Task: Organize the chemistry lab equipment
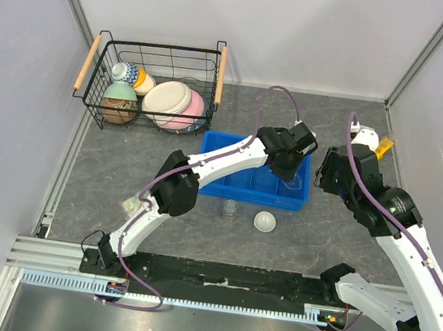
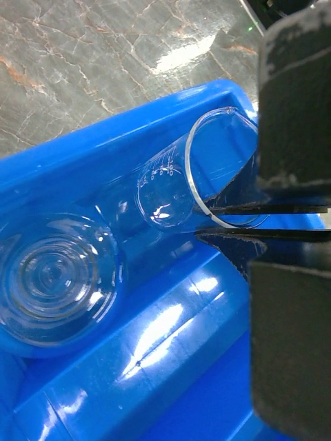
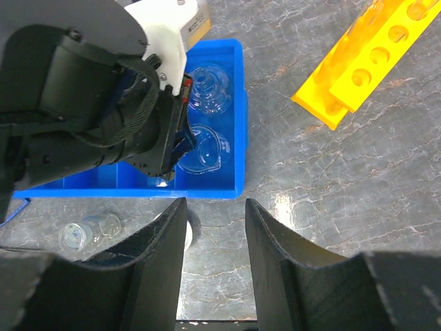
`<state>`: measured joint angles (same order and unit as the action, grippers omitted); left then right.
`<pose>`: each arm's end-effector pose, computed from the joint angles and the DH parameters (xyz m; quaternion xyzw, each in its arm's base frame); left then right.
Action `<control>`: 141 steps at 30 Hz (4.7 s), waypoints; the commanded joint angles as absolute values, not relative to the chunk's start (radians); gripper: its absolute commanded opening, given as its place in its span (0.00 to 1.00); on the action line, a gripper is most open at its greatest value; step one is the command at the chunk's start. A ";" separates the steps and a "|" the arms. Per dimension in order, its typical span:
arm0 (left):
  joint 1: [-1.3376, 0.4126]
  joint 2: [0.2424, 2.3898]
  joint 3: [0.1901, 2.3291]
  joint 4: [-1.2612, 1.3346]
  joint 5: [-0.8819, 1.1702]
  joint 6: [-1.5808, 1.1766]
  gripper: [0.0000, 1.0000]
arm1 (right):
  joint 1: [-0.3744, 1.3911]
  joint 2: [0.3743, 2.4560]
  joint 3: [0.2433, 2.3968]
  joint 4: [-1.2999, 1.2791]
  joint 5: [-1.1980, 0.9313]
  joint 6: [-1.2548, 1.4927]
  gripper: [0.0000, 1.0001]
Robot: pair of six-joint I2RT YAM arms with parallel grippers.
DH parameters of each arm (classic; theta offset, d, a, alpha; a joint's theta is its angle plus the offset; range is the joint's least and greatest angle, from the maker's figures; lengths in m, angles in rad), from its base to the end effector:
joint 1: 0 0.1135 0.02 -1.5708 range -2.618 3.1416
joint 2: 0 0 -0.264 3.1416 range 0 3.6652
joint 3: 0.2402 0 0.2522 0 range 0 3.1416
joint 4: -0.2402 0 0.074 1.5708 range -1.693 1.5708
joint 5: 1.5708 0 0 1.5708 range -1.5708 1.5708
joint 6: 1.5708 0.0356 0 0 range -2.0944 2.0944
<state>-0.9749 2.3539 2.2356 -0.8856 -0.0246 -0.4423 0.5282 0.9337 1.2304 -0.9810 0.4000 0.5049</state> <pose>0.2900 -0.4261 0.2388 0.2493 0.9271 -0.1730 0.2200 0.1473 0.0699 0.3872 0.0749 0.8863 0.0515 0.4541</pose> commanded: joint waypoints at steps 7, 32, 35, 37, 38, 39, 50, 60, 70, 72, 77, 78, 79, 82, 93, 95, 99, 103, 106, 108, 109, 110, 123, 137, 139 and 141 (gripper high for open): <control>-0.980 2.419 2.321 -0.862 -0.037 -0.387 0.02 | 0.532 0.914 1.197 -0.927 0.396 0.502 0.47; -0.986 2.416 2.321 -0.865 -0.034 -0.388 0.26 | 0.532 0.908 1.183 -0.922 0.388 0.495 0.47; -0.989 2.407 2.322 -0.868 -0.038 -0.388 0.27 | 0.534 0.901 1.184 -0.923 0.388 0.495 0.47; -0.991 2.399 2.322 -0.873 -0.041 -0.388 0.27 | 0.532 0.897 1.186 -0.925 0.388 0.495 0.47; -0.991 2.393 2.322 -0.874 -0.044 -0.388 0.27 | 0.532 0.897 1.189 -0.927 0.390 0.497 0.47; -0.991 2.388 2.325 -0.880 -0.048 -0.387 0.28 | 0.532 0.896 1.190 -0.930 0.388 0.497 0.47; -0.994 2.312 2.326 -0.977 -0.087 -0.385 0.36 | 0.532 0.894 1.198 -0.934 0.379 0.503 0.48; -0.996 2.208 2.310 -1.055 -0.149 -0.379 0.37 | 0.532 0.914 1.218 -0.933 0.351 0.499 0.49; -0.996 1.959 2.076 -1.081 -0.248 -0.405 0.38 | 0.534 0.991 1.308 -0.940 0.223 0.454 0.55; -0.994 1.878 1.984 -1.063 -0.267 -0.419 0.38 | 0.534 1.003 1.313 -0.936 0.174 0.442 0.55; -0.996 1.698 1.751 -1.023 -0.279 -0.462 0.41 | 0.554 1.045 1.296 -0.898 0.084 0.436 0.58; -0.994 1.634 1.715 -1.017 -0.279 -0.471 0.43 | 0.572 1.048 1.292 -0.888 0.074 0.439 0.58; -0.996 1.603 1.679 -1.000 -0.282 -0.479 0.48 | 0.587 1.058 1.279 -0.882 0.063 0.449 0.59; -0.996 1.461 1.525 -0.957 -0.294 -0.512 0.56 | 0.670 1.081 1.253 -0.842 0.074 0.475 0.63; -0.994 1.074 1.195 -0.931 -0.267 -0.572 0.72 | 0.965 1.255 1.190 -0.773 0.205 0.558 0.68; -0.996 1.034 1.160 -0.931 -0.256 -0.581 0.76 | 0.983 1.282 1.183 -0.755 0.216 0.563 0.69; -0.994 0.941 1.108 -0.931 -0.236 -0.591 0.78 | 1.017 1.388 1.189 -0.735 0.250 0.572 0.70; -0.994 0.890 1.062 -0.936 -0.233 -0.591 0.79 | 1.023 1.469 1.212 -0.710 0.265 0.569 0.73; -0.994 0.862 1.045 -0.946 -0.232 -0.588 0.79 | 1.034 1.531 1.235 -0.703 0.272 0.571 0.76; -0.994 0.847 1.040 -0.951 -0.233 -0.584 0.79 | 1.042 1.567 1.242 -0.696 0.279 0.572 0.76; -0.996 0.833 1.039 -0.954 -0.233 -0.583 0.79 | 1.043 1.578 1.246 -0.696 0.282 0.574 0.77; -0.994 0.824 1.037 -0.957 -0.233 -0.581 0.79 | 1.045 1.589 1.249 -0.696 0.288 0.577 0.77; -0.994 0.764 1.019 -0.957 -0.222 -0.558 0.79 | 1.091 1.715 1.305 -0.716 0.319 0.586 0.79; -0.994 0.759 1.017 -0.963 -0.227 -0.543 0.79 | 1.091 1.763 1.305 -0.721 0.362 0.597 0.80; -0.994 0.764 1.016 -0.962 -0.227 -0.541 0.79 | 1.091 1.766 1.301 -0.718 0.364 0.598 0.79; -0.994 0.767 1.017 -0.962 -0.227 -0.540 0.79 | 1.091 1.766 1.299 -0.715 0.367 0.598 0.79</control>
<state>-0.9909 0.7635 1.0199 -0.9710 -0.2276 -0.5564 1.0874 1.7607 1.2743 -0.7200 0.3359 0.5808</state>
